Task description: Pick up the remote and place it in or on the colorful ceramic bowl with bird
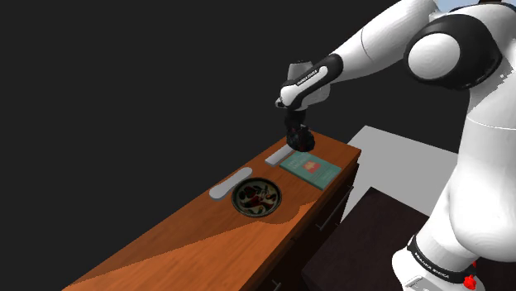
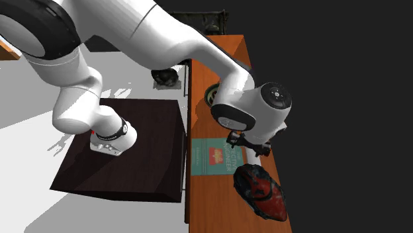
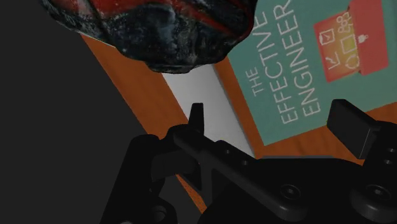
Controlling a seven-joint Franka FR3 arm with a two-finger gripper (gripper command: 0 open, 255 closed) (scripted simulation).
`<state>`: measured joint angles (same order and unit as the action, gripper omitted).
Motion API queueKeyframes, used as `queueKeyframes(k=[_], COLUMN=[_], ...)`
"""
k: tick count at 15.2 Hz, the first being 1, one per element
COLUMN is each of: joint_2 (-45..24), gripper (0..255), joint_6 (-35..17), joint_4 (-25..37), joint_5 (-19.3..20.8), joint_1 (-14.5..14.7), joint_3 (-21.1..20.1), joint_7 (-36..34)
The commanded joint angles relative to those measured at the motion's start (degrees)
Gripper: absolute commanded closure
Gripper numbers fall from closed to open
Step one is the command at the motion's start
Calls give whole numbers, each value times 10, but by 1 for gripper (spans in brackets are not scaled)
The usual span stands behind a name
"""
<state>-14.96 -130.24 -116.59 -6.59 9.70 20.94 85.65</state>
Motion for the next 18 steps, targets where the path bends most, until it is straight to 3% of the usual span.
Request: queueKeyframes(k=[1,6,18], joint_2=[-44,-139,-177], gripper=[0,0,0], joint_6=[-4,-11,-53], joint_4=[35,115,110], joint_5=[-17,-37,-50], joint_1=[-8,-26,-33], joint_3=[-13,-48,-57], joint_7=[44,120,128])
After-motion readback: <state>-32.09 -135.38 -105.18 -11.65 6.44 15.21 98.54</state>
